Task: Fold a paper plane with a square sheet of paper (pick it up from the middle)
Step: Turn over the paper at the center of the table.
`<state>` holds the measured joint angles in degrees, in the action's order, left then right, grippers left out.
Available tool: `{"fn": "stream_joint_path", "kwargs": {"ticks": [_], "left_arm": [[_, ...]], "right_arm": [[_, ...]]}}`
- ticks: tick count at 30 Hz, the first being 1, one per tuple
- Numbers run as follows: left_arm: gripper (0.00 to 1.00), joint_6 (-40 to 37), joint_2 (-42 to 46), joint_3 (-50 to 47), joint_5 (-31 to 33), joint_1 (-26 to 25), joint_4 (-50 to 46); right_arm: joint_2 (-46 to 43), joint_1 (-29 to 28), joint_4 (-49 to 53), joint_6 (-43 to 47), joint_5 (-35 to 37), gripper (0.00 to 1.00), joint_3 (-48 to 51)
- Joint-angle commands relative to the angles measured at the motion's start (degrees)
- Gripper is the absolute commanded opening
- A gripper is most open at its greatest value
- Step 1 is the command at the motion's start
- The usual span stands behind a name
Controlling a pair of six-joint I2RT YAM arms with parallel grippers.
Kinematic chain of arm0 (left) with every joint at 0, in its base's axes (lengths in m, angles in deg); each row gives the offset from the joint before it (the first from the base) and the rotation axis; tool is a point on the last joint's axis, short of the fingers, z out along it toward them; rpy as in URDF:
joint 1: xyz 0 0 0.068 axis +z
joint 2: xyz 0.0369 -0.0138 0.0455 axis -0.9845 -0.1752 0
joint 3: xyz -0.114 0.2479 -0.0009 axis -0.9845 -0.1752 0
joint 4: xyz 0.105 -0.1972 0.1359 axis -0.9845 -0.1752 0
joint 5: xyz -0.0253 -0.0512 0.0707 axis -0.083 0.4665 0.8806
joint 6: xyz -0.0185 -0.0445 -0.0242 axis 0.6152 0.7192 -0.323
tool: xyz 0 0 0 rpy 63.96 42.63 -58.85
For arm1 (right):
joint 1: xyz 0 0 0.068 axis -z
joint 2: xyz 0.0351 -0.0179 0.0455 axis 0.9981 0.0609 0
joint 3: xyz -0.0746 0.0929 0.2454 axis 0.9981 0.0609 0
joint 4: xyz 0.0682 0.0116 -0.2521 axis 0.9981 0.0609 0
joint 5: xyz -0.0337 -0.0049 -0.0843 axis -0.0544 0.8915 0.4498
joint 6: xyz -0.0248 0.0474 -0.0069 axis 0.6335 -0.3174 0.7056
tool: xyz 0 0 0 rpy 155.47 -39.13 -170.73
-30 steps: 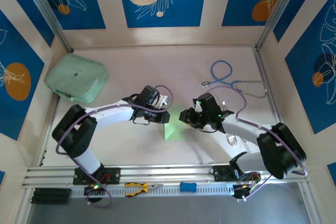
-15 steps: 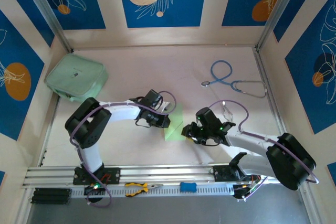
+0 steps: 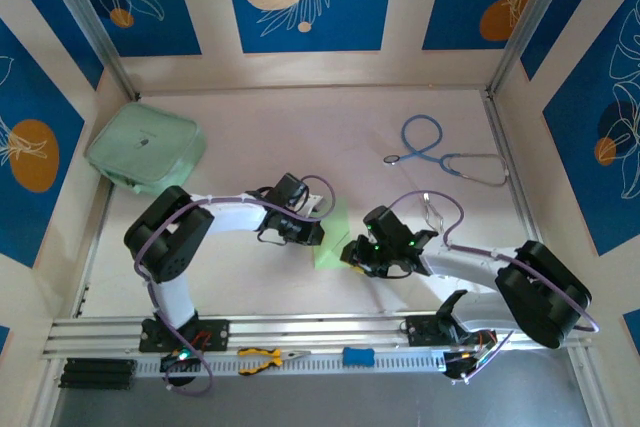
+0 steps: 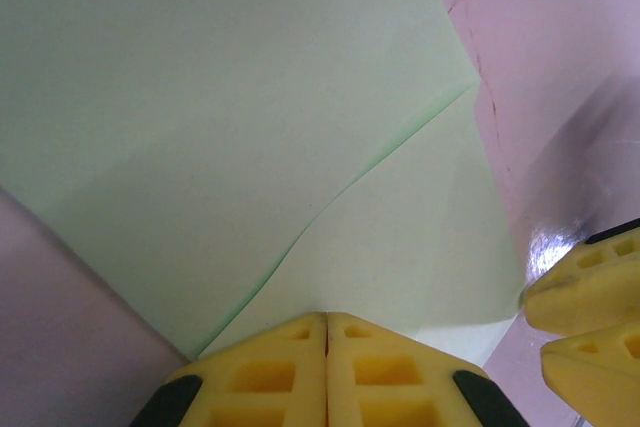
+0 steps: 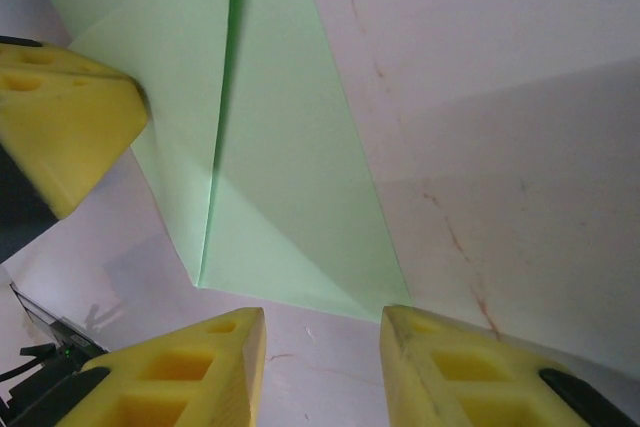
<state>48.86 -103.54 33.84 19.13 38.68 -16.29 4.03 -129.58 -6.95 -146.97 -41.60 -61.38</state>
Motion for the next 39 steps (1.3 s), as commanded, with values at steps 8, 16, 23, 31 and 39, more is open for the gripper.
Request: {"fn": "stream_joint_path", "kwargs": {"ticks": [8, 16, 23, 31, 39], "left_arm": [[0.09, 0.39, -0.23, -0.65, -1.08, 0.31, -1.32], [0.09, 0.32, -0.76, -0.38, -1.72, 0.29, -1.4], [0.09, 0.28, -0.93, -0.11, -2.15, 0.32, -1.69], [0.09, 0.33, -0.54, 0.24, -2.4, 0.29, -1.94], [0.08, 0.26, -0.61, 0.35, -2.27, 0.33, -2.11]], "right_arm": [[3.01, -0.79, -3.9, -0.91, 1.86, 0.38, -1.57], [5.75, 1.85, -13.26, 0.9, -1.41, 0.46, -1.4], [8.62, 4.75, -16.13, 3.46, -3.87, 0.48, -2.95], [10.71, 7.02, -18.28, 5.42, -5.86, 0.48, -3.3], [11.9, 9.85, -19.82, 9.63, -9.98, 0.48, -3.88]]}}
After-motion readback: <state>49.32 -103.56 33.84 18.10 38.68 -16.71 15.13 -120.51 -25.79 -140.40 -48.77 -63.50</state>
